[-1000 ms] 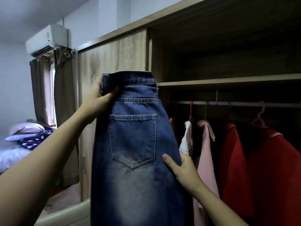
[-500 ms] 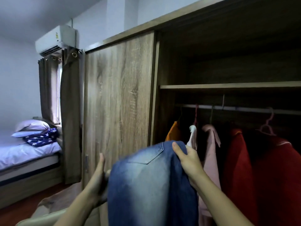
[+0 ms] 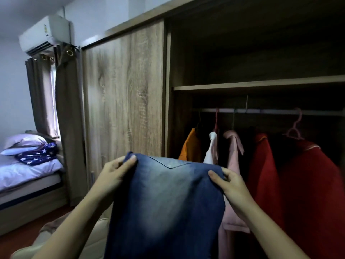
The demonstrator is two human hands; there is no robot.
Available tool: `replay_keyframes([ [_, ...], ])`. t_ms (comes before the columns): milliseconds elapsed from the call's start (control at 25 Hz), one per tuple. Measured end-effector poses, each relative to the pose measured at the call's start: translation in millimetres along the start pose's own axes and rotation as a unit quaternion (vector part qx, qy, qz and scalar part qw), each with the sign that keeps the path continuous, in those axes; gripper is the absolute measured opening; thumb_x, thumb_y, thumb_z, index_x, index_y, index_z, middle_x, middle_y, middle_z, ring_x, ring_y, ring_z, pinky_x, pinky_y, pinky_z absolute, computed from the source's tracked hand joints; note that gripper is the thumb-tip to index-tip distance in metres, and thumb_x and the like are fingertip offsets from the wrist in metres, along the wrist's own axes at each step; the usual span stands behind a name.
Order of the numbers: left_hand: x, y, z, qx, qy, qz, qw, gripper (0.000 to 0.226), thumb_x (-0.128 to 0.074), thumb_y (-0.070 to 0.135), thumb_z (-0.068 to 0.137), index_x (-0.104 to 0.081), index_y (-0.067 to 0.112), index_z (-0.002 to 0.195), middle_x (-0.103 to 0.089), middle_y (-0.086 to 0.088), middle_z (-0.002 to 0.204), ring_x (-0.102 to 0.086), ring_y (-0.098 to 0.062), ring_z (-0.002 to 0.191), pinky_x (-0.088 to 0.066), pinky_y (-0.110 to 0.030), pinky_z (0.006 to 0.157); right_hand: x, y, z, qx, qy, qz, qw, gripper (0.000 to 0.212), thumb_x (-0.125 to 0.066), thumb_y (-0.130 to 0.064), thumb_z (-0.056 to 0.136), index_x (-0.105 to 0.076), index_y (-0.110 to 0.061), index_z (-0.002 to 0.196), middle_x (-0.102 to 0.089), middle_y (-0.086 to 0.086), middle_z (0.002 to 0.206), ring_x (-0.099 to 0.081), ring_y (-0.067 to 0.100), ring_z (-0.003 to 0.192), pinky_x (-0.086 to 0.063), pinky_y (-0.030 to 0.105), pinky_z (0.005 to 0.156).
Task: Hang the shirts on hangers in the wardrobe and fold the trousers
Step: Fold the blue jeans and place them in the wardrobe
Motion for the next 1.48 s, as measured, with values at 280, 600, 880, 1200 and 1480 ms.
replay_keyframes([
  [280,17,2,7,0.123,0.233,0.024,0.964,0.028,-0.054,0.034,0.081,-0.061,0.010,0.069,-0.049,0.006,0.040,-0.042,-0.016,0.048,-0.029,-0.025,0.047,-30,-8,-6,0.007,-0.074,-0.021,0.997,0.016,-0.058,-0.011,0.090,-0.065,-0.010,0.104,-0.073,0.009,0.101,-0.069,0.021,0.096,-0.055,0.028,0.078],
  [600,43,11,-1,-0.068,0.035,0.028,0.997,0.036,-0.072,0.035,0.078,-0.068,0.004,0.095,-0.068,-0.019,0.097,-0.063,-0.024,0.089,-0.050,-0.031,0.074,-29,-34,11,0.112,-0.056,-0.071,0.990,0.032,-0.060,-0.006,0.088,-0.059,-0.034,0.105,-0.053,-0.008,0.125,-0.055,0.010,0.116,-0.047,0.024,0.095],
  [880,35,11,-7,-0.097,0.017,0.009,0.995,0.029,-0.064,0.043,0.083,-0.066,0.023,0.103,-0.071,-0.002,0.100,-0.064,-0.016,0.097,-0.049,-0.030,0.080,-34,-35,3,0.108,-0.101,-0.084,0.985,0.037,-0.069,-0.014,0.082,-0.061,-0.046,0.099,-0.069,-0.020,0.103,-0.063,-0.002,0.100,-0.050,0.012,0.076],
  [1200,12,26,-17,-0.192,0.010,-0.014,0.981,0.034,-0.068,0.012,0.074,-0.061,0.035,0.098,-0.070,0.004,0.095,-0.066,-0.013,0.090,-0.055,-0.026,0.078,-22,-45,8,0.095,-0.056,0.025,0.994,0.037,-0.072,-0.026,0.078,-0.058,-0.022,0.112,-0.071,0.000,0.105,-0.067,0.013,0.098,-0.052,0.022,0.079],
  [1480,8,47,-5,-0.206,0.039,-0.023,0.978,0.033,-0.061,0.001,0.083,-0.059,0.029,0.100,-0.072,0.010,0.085,-0.067,-0.005,0.081,-0.054,-0.018,0.068,-40,18,-39,-0.170,-0.134,0.169,0.962,0.093,-0.094,-0.041,0.020,-0.069,-0.005,0.102,-0.074,0.011,0.096,-0.072,0.023,0.085,-0.057,0.028,0.067],
])
Point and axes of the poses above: each hand's wrist, its own z-axis towards the middle knuckle, its own x-axis out of the back of the hand, y = z × x, the point moved 1 cm from there along z, towards the middle knuckle
